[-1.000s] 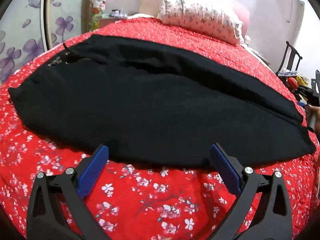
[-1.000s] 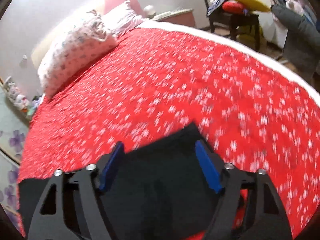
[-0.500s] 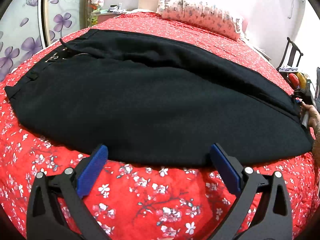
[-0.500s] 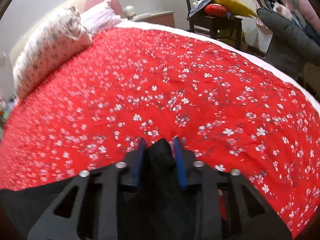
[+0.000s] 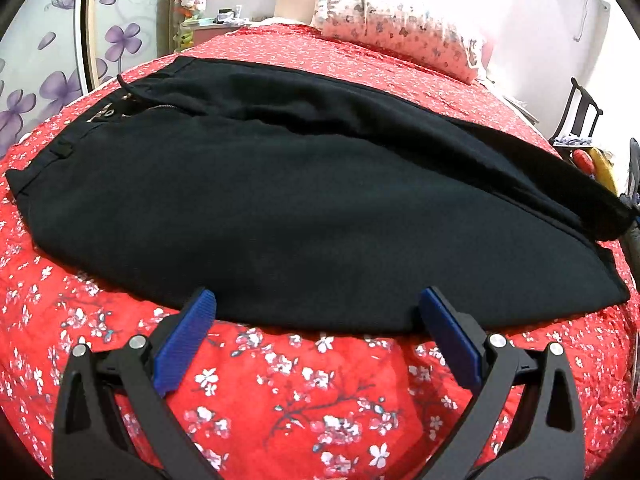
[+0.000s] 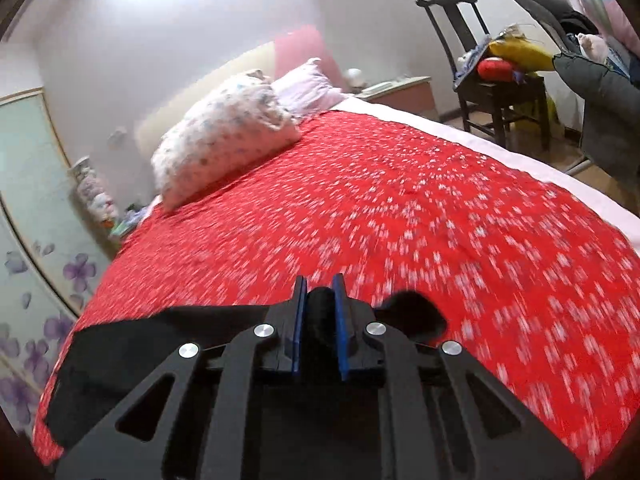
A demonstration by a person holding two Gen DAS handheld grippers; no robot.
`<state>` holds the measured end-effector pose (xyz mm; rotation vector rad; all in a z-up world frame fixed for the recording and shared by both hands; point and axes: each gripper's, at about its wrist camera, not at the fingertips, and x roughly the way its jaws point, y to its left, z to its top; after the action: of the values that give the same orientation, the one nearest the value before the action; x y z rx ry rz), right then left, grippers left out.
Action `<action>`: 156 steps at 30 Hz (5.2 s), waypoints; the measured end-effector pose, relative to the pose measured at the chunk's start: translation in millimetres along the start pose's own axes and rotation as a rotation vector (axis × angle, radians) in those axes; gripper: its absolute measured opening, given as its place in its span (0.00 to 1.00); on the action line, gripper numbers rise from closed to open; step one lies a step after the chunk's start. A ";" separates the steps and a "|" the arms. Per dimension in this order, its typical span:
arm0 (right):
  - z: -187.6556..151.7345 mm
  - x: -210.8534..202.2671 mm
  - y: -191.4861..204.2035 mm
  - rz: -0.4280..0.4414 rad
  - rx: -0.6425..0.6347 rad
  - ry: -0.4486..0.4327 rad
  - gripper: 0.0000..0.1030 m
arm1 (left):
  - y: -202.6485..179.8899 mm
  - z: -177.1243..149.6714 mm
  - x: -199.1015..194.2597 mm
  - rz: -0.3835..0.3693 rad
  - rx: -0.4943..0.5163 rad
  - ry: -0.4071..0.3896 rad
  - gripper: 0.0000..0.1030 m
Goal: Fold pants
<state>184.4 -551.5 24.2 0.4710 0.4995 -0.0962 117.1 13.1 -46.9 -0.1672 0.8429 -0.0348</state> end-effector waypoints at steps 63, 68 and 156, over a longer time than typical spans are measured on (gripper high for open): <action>-143.6 -17.7 -32.7 -0.061 0.531 -0.097 0.03 | 93.8 264.0 101.8 -0.060 -0.356 0.078 0.98; -153.6 -31.4 -41.9 -0.029 0.525 -0.119 0.03 | 91.8 289.6 164.0 0.027 -0.444 0.164 0.97; -136.7 132.4 390.8 0.608 -0.760 0.632 0.52 | 119.1 12.1 -44.5 0.041 -0.217 -0.284 0.98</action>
<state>319.1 -138.4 15.3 -0.1287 0.9316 0.8281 92.2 136.5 -25.3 -0.3501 0.5649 0.1173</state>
